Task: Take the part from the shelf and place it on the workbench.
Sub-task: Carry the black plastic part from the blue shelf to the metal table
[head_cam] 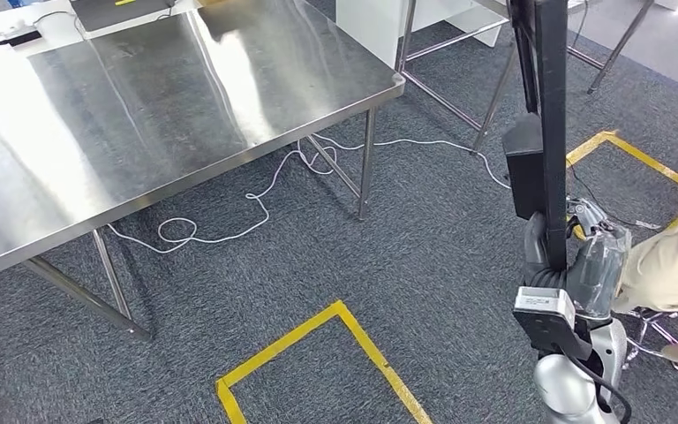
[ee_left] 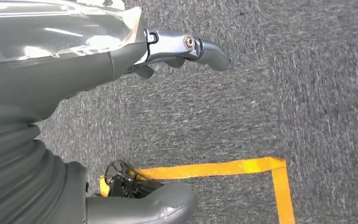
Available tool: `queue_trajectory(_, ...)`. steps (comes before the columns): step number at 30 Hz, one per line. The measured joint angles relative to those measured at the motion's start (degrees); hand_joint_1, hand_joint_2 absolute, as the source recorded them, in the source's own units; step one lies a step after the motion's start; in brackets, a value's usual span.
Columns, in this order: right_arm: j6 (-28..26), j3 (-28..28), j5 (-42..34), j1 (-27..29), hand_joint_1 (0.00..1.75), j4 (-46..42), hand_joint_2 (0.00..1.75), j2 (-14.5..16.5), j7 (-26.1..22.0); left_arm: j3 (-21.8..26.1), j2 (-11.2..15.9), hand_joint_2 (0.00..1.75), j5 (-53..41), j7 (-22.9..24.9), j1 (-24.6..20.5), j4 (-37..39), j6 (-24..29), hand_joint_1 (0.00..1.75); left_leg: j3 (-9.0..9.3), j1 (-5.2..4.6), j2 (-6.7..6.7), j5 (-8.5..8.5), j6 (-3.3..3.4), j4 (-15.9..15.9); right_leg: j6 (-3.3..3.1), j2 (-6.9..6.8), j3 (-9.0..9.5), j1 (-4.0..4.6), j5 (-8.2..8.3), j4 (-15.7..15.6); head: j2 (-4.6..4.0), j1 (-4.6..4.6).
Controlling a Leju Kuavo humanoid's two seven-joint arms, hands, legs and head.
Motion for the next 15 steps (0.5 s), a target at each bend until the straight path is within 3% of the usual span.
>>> queue_trajectory(2, 0.00, -0.17, -0.05, 0.18, 1.75, -0.36, 1.75, -0.15, -0.07, -0.15, -0.11, 1.75, -0.01, 0.00, -0.11, 0.01, -0.01, 0.00, 0.65, 0.33, -0.97, 0.61, 0.67, -0.92, 0.34, 0.93, -0.39, 0.02, -1.09, 1.47, 0.00, 0.04)
queue_trajectory(3, 0.01, -0.32, -0.13, 0.28, 1.75, -0.50, 1.75, -0.31, -0.14, -0.21, -0.18, 1.75, -0.01, 0.00, -0.19, 0.01, -0.05, 0.00, 0.96, 0.54, -1.49, 0.92, 0.97, -1.32, 0.28, 2.00, -1.37, 0.00, -2.37, 3.86, 0.00, 0.15)
queue_trajectory(5, 0.07, -0.57, -0.59, 0.61, 1.75, -0.55, 1.75, -0.68, -0.37, -0.25, -0.28, 1.75, 0.11, 0.01, -0.29, 0.02, -0.21, 0.00, 0.95, 0.63, -2.65, 1.13, 1.23, -1.43, -0.03, 3.85, -4.96, -0.33, -5.63, 11.52, 0.00, 0.34)
queue_trajectory(7, 0.20, -0.62, -1.48, 0.89, 1.75, -0.34, 1.75, -1.06, -0.72, -0.20, -0.30, 1.75, 0.45, 0.03, -0.15, 0.02, -0.37, 0.00, 0.88, 0.59, -3.98, 1.14, 1.22, -1.38, 0.35, 4.28, -7.57, -0.53, -6.84, 16.34, 0.00, 0.43)
queue_trajectory(8, 0.25, -0.63, -1.97, 0.81, 1.75, -0.14, 1.75, -1.24, -0.95, -0.17, -0.31, 1.75, 0.65, 0.06, -0.03, 0.02, -0.42, 0.00, 0.90, 0.59, -4.63, 1.14, 1.19, -1.35, 0.83, 4.37, -7.32, -0.60, -6.00, 15.48, 0.00, 0.47)
queue_trajectory(10, 0.29, -0.65, -2.74, 0.11, 1.75, 0.45, 1.75, -1.55, -1.45, -0.10, -0.31, 1.75, 1.05, 0.14, 0.17, 0.02, -0.36, 0.00, 0.98, 0.58, -5.75, 1.11, 1.01, -1.24, 1.92, 4.86, -3.99, -0.95, -2.43, 8.01, 0.00, 0.50)
queue_trajectory(11, 0.24, -0.64, -3.04, -0.40, 1.75, 0.86, 1.75, -1.63, -1.74, -0.03, -0.28, 1.75, 1.21, 0.16, 0.24, 0.02, -0.29, 0.00, 0.97, 0.46, -6.20, 1.04, 0.78, -1.11, 2.13, 5.20, -2.36, -1.03, -0.90, 4.16, 0.00, 0.55)
queue_trajectory(13, 0.08, -0.57, -3.57, -1.44, 1.75, 1.66, 1.75, -1.66, -2.27, 0.16, -0.14, 1.75, 1.48, 0.17, 0.52, 0.01, -0.12, 0.00, 0.69, 0.20, -6.73, 0.90, 0.41, -0.82, 1.74, 5.60, -0.58, -1.31, 0.67, -0.02, 0.00, 0.51)
queue_trajectory(15, -0.08, -0.48, -4.01, -2.30, 1.75, 2.35, 1.75, -1.57, -2.59, 0.46, 0.06, 1.75, 1.64, 0.17, 1.00, 0.01, -0.04, 0.00, 0.41, 0.13, -6.86, 0.95, 0.64, -0.69, 1.13, 5.54, -0.47, -1.37, 0.95, -0.30, 0.00, 0.41)
